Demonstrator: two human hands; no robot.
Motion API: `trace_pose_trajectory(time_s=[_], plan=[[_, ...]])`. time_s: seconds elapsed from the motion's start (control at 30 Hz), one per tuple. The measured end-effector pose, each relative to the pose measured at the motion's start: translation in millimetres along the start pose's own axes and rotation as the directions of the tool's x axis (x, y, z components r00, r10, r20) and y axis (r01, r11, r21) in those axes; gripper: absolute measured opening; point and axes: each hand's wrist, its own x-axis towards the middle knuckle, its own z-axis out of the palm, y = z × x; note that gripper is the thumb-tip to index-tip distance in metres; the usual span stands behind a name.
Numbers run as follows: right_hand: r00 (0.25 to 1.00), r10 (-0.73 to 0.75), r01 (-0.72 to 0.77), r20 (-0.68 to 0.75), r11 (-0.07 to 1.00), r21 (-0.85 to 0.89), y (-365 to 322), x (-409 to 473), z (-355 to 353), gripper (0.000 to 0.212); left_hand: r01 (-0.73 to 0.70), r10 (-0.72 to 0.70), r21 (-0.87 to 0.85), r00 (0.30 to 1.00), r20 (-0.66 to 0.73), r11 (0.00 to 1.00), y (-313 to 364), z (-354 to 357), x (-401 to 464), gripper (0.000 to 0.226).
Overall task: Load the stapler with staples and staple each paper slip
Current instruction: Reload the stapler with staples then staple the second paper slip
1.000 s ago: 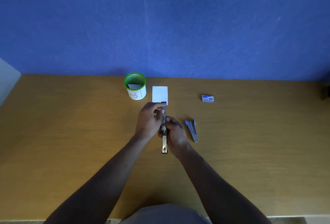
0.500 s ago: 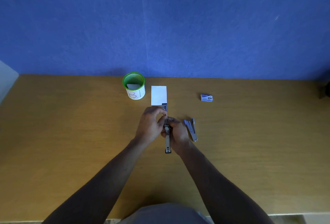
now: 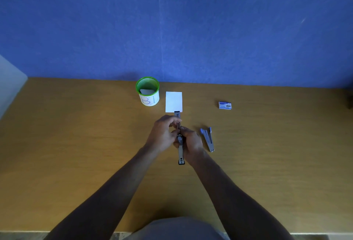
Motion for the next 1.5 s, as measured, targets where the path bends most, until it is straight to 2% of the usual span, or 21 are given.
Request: trace_pose_trajectory(time_s=[0.3, 0.5, 0.6, 0.7, 0.77, 0.83, 0.93, 1.2, 1.5], plan=[[0.995, 0.019, -0.02, -0.093, 1.0, -0.011, 2.5, 3.5, -11.6, 0.032, 0.074, -0.063, -0.138, 0.995, 0.08, 0.988, -0.1, 12.9, -15.1, 0.021], [0.999, 0.007, -0.008, -0.046, 1.0, -0.026, 2.2, 0.8, -11.0, 0.017, 0.085, -0.065, -0.182, 0.992, 0.11, 0.98, -6.0, 9.9, -16.5, 0.02], [1.0, -0.021, 0.021, 0.008, 0.999, -0.027, 1.8, -1.0, -8.1, 0.021, 0.085, -0.078, -0.229, 0.996, 0.041, 0.97, -7.0, 7.0, -13.8, 0.014], [0.999, -0.026, 0.026, 0.031, 1.0, -0.013, 1.0, -2.8, -6.0, 0.026, 0.053, -0.065, -0.132, 0.994, -0.09, 0.99, -8.2, 5.2, -8.6, 0.016], [0.999, -0.027, 0.027, 0.043, 1.0, -0.014, 1.2, -3.9, -6.3, 0.027, 0.015, -0.017, -0.022, 0.993, -0.121, 1.0, -8.0, 3.5, -5.4, 0.023], [0.997, -0.031, 0.033, 0.064, 0.999, -0.02, 1.4, -4.6, -7.1, 0.028, -0.023, 0.033, 0.096, 0.994, -0.107, 0.995, -7.9, 2.8, -2.4, 0.029], [0.994, -0.054, 0.057, 0.094, 0.998, -0.04, 1.4, -5.1, -7.5, 0.028, -0.017, 0.032, 0.245, 0.998, -0.057, 0.969, -6.3, 3.2, 0.4, 0.035], [0.988, -0.117, 0.128, 0.1, 0.986, -0.111, 2.7, -6.8, -8.0, 0.031, -0.05, 0.074, 0.44, 0.997, -0.038, 0.897, 1.6, 3.5, 0.2, 0.033], [0.989, -0.11, 0.121, 0.1, 0.987, -0.11, 3.8, -8.8, -11.4, 0.026, -0.025, 0.045, 0.356, 0.998, -0.048, 0.934, -1.4, 7.7, 0.9, 0.03]])
